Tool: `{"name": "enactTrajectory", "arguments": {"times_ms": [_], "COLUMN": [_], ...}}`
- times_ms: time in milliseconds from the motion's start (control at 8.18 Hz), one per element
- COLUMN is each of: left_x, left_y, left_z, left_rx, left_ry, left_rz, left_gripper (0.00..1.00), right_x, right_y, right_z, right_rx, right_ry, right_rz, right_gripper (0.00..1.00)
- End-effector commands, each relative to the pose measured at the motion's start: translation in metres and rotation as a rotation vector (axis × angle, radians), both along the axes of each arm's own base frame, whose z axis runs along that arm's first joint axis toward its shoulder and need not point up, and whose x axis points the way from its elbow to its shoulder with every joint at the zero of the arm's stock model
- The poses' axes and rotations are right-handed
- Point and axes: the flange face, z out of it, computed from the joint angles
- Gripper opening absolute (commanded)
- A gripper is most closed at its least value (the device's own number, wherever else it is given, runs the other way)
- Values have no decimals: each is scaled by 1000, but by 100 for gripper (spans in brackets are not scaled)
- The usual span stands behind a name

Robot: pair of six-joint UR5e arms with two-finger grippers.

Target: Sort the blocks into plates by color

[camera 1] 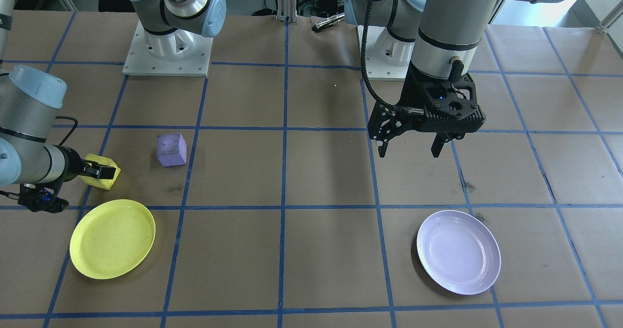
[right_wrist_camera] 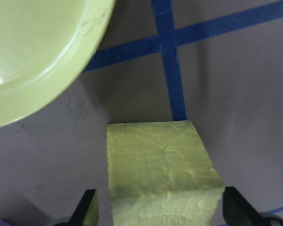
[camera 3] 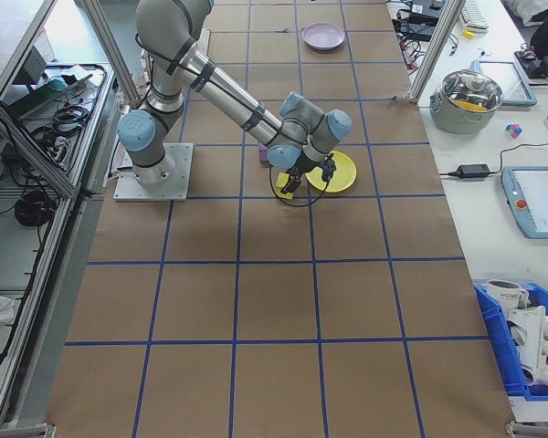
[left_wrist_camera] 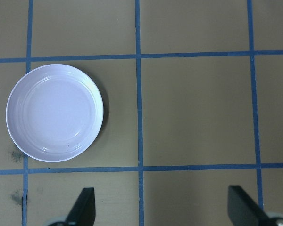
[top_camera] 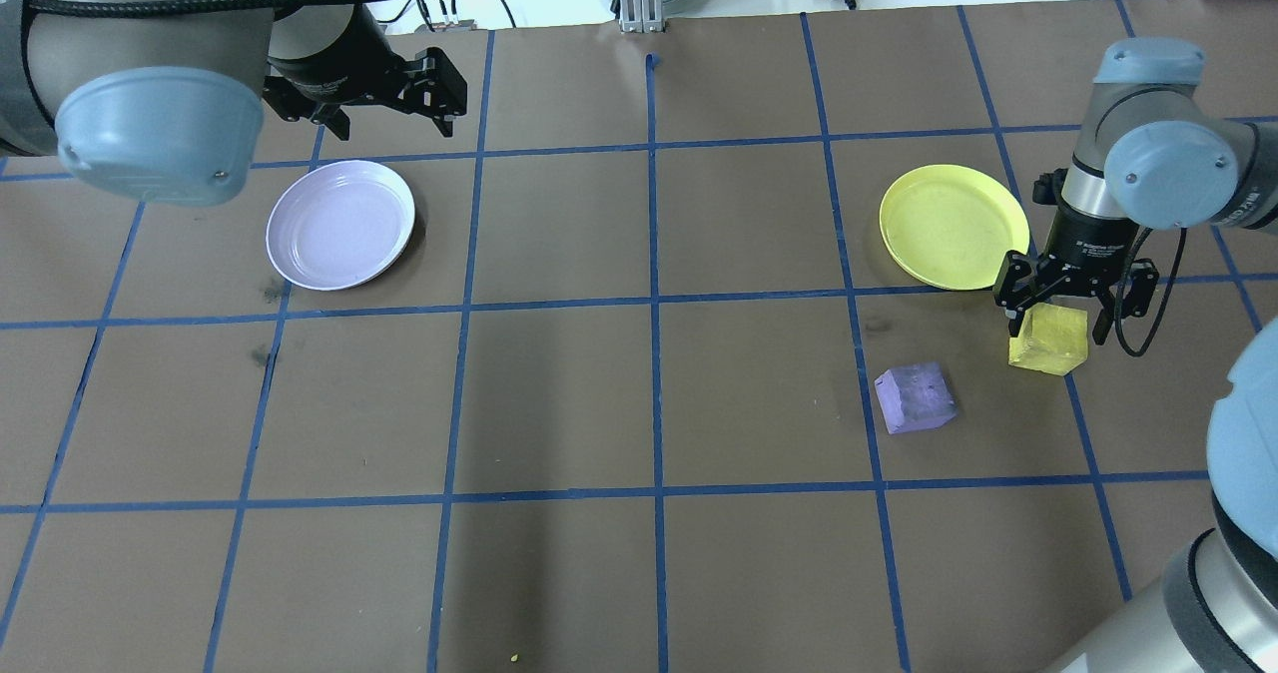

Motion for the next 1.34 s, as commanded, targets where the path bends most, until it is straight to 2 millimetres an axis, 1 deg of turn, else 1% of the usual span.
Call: {"name": "enactTrajectory", "arguments": {"times_ms": [0,122,245,367,489,611,734,856,978,1100,1223], "left_x": [0,0,0,1,1,0,1,2,3,3,3], "left_y": [0,0,-1,0,2,-2,-3,-3,-4,-4,-3], "left_z": [1,1,-1,1,13,2,4,7,4,5,0], "left_rx": [-4,-4,1,-2,-24,-4,-5,-9,-5,-7,2], "left_ry": [-1,0,1,-7,5,-5,-9,-3,-8,-7,-13], "left_rz": [1,0,0,-3,-7,-6,-5,-5,-3,-4,-1], "left_gripper": [100,100,100,100,100,100,100,100,100,100,100], "right_x": [0,-1,-3,-6,-5,-2,5,19,40,53,58], "right_y": [-2,-4,-10,-16,-21,-30,-41,-52,-60,-66,-76], "right_z": [-5,-2,9,32,67,97,115,123,126,126,116], "right_rx": [0,-7,-36,-79,-149,-215,-271,-319,-338,-366,-393], "right_ry": [-5,-5,4,19,30,24,-26,-85,-98,-98,-106], "right_rz": [-9,-6,-6,-4,-13,-16,-20,-9,41,85,152], "right_gripper": [14,0,0,0,0,0,0,0,0,0,0]}}
